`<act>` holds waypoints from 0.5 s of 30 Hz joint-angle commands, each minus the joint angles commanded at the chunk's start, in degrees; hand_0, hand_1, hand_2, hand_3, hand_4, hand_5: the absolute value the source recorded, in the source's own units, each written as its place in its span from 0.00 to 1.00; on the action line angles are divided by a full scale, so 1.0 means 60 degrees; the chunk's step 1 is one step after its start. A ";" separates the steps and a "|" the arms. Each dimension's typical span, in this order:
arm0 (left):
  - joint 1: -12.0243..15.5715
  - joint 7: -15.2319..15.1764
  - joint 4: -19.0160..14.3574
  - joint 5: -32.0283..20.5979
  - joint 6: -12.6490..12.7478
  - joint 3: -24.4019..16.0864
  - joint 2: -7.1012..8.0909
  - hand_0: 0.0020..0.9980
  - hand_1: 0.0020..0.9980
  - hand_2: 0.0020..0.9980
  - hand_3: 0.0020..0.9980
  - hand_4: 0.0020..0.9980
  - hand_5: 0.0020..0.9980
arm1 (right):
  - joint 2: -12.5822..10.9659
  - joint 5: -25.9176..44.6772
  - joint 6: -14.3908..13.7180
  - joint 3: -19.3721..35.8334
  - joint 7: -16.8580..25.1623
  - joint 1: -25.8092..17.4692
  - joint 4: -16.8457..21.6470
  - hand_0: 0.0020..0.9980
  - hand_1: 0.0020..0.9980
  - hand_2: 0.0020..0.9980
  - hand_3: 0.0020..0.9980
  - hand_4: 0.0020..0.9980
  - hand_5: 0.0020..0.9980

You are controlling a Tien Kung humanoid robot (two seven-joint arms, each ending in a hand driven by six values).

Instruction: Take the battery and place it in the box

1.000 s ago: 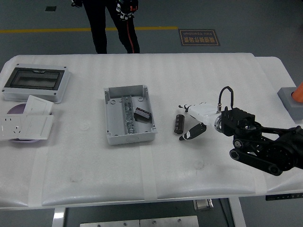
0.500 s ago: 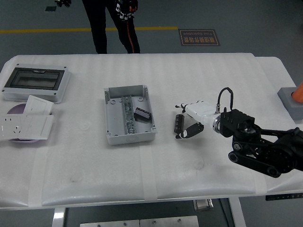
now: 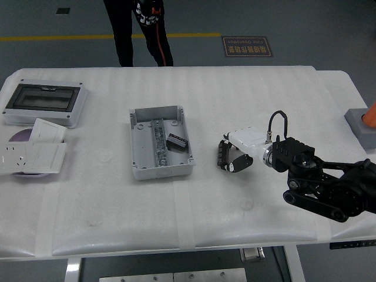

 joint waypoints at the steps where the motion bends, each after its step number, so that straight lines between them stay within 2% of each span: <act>1: -0.0002 -0.0008 0.0000 -0.0009 0.0003 0.0007 0.0001 0.53 0.64 0.53 0.49 0.43 0.40 | -0.0004 -0.0009 -0.0011 0.0006 -0.0001 0.0004 0.0009 0.73 0.56 0.49 0.64 0.57 0.23; 4: -0.0002 -0.0027 -0.0001 -0.0010 0.0021 0.0007 0.0002 0.52 0.64 0.54 0.50 0.43 0.41 | -0.0063 -0.0068 -0.0037 0.0166 -0.0022 0.0043 0.0119 0.73 0.55 0.48 0.64 0.58 0.23; 10: 0.0013 0.0016 -0.0006 0.0100 0.0005 -0.0061 0.0005 0.52 0.64 0.54 0.50 0.44 0.42 | -0.0264 -0.0290 -0.0030 0.1145 -0.0219 0.0311 0.0831 0.72 0.55 0.47 0.64 0.58 0.24; 15: 0.0011 0.0082 -0.0004 0.0151 -0.0052 -0.0094 0.0001 0.52 0.64 0.54 0.50 0.44 0.42 | -0.0034 -0.0196 -0.0117 0.2110 -0.0305 0.0469 0.1606 0.72 0.55 0.47 0.64 0.58 0.24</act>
